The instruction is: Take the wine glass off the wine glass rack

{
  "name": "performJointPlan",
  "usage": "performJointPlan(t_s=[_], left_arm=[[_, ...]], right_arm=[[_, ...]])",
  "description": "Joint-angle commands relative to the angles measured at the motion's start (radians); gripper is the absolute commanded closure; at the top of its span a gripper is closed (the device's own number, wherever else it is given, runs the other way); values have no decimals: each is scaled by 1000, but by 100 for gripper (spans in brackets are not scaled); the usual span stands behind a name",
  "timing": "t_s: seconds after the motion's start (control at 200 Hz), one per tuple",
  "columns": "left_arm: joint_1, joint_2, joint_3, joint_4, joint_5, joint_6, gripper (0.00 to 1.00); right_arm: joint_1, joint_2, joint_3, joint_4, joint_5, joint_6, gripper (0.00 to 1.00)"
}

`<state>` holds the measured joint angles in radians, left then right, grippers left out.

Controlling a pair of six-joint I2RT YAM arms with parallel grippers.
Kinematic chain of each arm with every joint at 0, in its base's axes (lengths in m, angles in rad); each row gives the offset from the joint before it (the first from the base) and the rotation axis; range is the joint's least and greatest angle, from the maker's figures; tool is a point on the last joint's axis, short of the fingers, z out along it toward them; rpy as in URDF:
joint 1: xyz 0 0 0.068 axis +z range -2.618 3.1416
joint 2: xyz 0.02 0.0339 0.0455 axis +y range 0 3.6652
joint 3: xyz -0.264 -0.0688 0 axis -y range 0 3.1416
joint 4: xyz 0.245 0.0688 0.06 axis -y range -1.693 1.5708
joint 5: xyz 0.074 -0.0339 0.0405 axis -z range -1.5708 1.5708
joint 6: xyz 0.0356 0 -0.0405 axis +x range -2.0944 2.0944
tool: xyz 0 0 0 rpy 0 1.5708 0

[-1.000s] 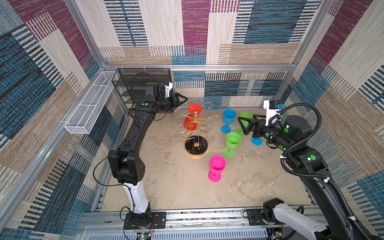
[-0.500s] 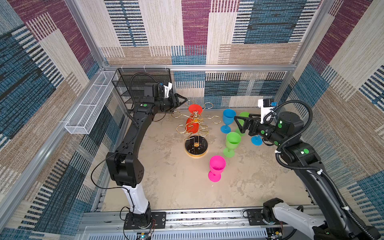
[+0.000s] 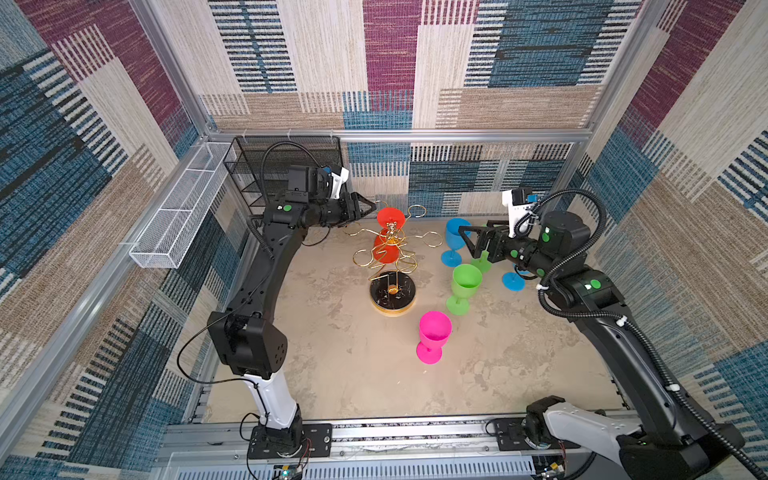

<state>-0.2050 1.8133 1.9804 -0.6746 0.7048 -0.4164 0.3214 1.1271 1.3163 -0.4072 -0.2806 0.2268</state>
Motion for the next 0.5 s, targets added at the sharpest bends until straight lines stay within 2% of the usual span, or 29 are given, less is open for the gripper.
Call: performJointPlan(t_s=[0.0,0.496], left_arm=[[-24,-3,-1,-8,-37,27,39],[-79,18,-4,-14,-134,26,39]], right_arm=[[0,3,3,42,-12,-5,1],[0,-25,-15,36,18,-23,1]])
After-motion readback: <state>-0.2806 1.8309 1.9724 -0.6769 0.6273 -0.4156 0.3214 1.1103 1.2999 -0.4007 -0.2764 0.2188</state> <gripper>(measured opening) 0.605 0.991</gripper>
